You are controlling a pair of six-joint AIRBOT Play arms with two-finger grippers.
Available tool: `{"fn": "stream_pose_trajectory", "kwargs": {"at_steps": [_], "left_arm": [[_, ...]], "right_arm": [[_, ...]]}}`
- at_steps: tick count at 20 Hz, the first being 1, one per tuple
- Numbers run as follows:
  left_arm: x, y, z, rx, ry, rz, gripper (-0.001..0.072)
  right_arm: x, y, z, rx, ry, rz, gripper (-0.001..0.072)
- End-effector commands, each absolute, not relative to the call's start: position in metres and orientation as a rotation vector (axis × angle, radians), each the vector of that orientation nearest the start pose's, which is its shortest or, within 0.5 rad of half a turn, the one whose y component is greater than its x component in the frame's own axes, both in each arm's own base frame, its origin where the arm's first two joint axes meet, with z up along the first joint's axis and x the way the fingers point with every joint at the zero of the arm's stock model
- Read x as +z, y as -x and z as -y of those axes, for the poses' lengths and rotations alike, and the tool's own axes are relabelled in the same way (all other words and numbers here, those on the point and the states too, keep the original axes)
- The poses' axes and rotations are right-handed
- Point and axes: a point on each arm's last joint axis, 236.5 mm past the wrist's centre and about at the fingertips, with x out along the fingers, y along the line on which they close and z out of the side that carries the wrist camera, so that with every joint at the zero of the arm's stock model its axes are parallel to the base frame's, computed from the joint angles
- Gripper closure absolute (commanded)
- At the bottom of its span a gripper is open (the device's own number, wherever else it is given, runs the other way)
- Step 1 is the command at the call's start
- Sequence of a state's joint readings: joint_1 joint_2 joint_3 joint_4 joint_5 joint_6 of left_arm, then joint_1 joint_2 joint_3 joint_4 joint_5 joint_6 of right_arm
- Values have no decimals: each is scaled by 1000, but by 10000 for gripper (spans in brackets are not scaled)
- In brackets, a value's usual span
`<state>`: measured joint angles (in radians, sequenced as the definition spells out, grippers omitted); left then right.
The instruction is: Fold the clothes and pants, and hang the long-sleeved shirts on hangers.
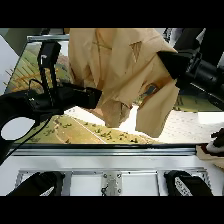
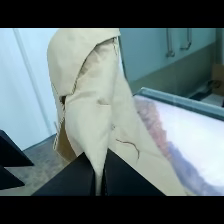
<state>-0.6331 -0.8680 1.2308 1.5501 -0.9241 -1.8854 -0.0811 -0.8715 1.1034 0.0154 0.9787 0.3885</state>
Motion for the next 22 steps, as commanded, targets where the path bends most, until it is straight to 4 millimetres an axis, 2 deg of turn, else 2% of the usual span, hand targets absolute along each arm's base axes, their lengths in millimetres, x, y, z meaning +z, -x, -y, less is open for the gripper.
{"fn": "stream_pose_trajectory", "kwargs": {"at_steps": [1,3,6,7,8,9,10,12,14,18,22], "left_arm": [[265,-324,231,-522,143,-574,35],[281,-327,221,-502,158,-550,34],[278,-330,210,-472,157,-572,35],[273,-330,210,-470,154,-582,104],[267,-330,211,-467,150,-593,355],[262,-330,211,-467,147,-603,563],[257,-330,212,-465,144,-612,692],[252,-332,212,-464,143,-615,693],[251,-333,213,-463,142,-616,693],[256,-335,214,-468,149,-592,693],[257,-335,214,-469,150,-590,693]], "right_arm": [[378,-342,-149,821,-242,107,711],[389,-346,-123,713,-217,148,711],[403,-351,-70,508,-163,202,711],[407,-351,-49,428,-151,215,712],[409,-351,-26,341,-146,221,711],[411,-349,0,242,-135,223,711],[411,-346,24,151,-123,220,711],[410,-335,77,-48,-88,208,711],[411,-321,120,-204,-53,187,711],[423,-277,201,-535,12,133,711],[457,-238,257,-788,68,129,712]]}}
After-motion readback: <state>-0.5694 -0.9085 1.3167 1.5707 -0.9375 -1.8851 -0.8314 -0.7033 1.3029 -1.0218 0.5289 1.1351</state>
